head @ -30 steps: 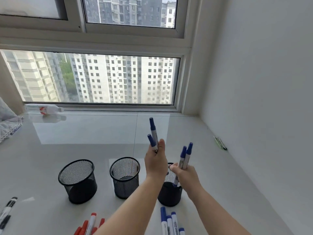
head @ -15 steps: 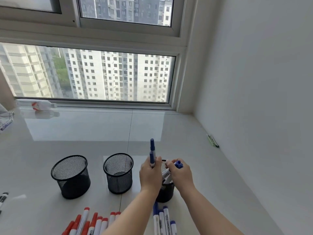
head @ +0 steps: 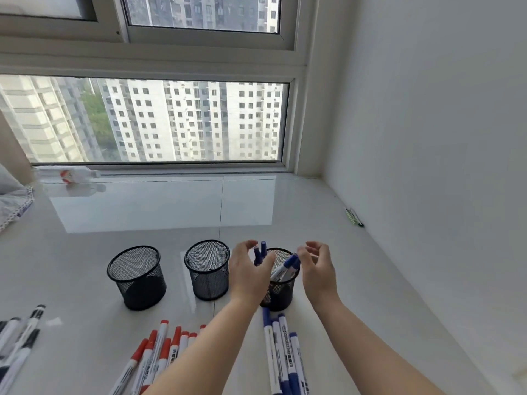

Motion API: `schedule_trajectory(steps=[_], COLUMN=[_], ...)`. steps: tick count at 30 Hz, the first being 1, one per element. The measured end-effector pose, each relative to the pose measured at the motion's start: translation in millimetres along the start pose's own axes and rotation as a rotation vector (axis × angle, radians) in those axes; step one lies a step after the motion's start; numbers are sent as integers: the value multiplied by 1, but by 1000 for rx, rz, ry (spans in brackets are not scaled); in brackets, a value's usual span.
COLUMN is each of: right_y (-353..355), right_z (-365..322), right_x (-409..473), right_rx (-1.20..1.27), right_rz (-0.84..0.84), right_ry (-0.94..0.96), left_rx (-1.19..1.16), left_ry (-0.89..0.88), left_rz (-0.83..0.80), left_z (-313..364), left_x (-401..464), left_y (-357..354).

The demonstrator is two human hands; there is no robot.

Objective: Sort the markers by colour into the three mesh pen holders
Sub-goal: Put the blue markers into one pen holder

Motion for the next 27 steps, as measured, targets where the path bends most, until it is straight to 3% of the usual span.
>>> schedule_trajectory(steps=[3, 5, 10, 13, 23, 27], right_y=[12, 19, 25, 19, 11, 8], right_z=[6, 15, 49, 64, 66, 62], right_x=[-25, -43, -80, -100, -115, -107], right_rx=[-128, -191, -403, -594, -1006, -1039], right_rz=[164, 166, -68, -219, -297, -303], right_ry=[76, 89, -75, -181, -234, -282], left_rx=[51, 53, 321, 542, 723, 729], left_ry=[-35, -21, 153, 237, 296, 328], left_rz=[132, 119, -262, -373, -323, -329], left_z=[-1, -8, -37, -50, -52, -53], left_x=[-23, -38, -70, -84, -94, -95], left_y=[13, 19, 8, -5, -20, -23])
Point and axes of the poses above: each hand's wrist, its own x-axis towards the middle knuckle, its own y-axis out of the back of the hand, z = x × y, the point moved 2 cm from there along x, towards the middle knuckle, and after that the axes turned 11 degrees about -z, right-handed, at the moved point
